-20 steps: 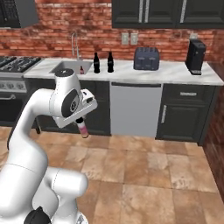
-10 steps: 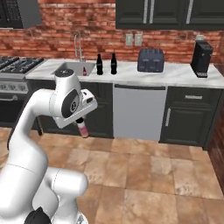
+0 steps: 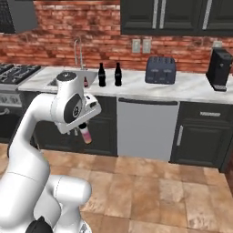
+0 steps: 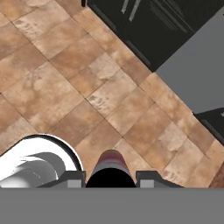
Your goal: Place the large bottle from the dining counter next to the other large bottle outside the sink, and place the small bottle from the dining counter next to the other small bottle inside the sink.
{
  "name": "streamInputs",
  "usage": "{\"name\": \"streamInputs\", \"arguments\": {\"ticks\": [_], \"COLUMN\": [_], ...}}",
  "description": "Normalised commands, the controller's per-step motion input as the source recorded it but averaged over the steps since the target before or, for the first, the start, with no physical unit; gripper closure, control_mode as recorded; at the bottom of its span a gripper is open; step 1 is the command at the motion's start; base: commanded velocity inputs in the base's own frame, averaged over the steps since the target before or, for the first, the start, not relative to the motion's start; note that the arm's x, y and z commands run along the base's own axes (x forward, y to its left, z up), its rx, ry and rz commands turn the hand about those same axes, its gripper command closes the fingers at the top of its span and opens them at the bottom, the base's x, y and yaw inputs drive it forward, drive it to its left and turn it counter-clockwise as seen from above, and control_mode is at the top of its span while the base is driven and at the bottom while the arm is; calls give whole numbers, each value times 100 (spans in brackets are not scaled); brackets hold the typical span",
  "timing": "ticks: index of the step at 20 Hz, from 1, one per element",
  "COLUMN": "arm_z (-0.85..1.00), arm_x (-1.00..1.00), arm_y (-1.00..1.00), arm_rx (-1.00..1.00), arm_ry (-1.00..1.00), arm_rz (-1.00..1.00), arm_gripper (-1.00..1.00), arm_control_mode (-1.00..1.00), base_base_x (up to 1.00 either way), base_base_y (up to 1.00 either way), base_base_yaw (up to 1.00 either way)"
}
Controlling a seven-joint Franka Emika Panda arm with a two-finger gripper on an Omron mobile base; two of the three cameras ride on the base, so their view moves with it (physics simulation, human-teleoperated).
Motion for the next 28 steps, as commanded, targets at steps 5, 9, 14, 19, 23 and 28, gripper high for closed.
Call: {"name": "streamInputs", "arguments": {"ticks": [5,9,14,19,23,28], "arm_z": [0,0,0,0,0,0], "arm_x": [0,0,0,0,0,0], "arm_y": [0,0,0,0,0,0], "arm_rx": [0,0,0,0,0,0], "arm_ry": [0,0,0,0,0,0], "arm_rz": [0,0,0,0,0,0], "arm_gripper": [100,100,100,100,100,100], "arm_control_mode": [100,100,100,100,100,100], "base_base_x": [72,31,8,-5,0,0], "base_base_y": [23,41,58,71,77,76], "base_base_yaw": [0,-4,-5,-4,-4,-4]}}
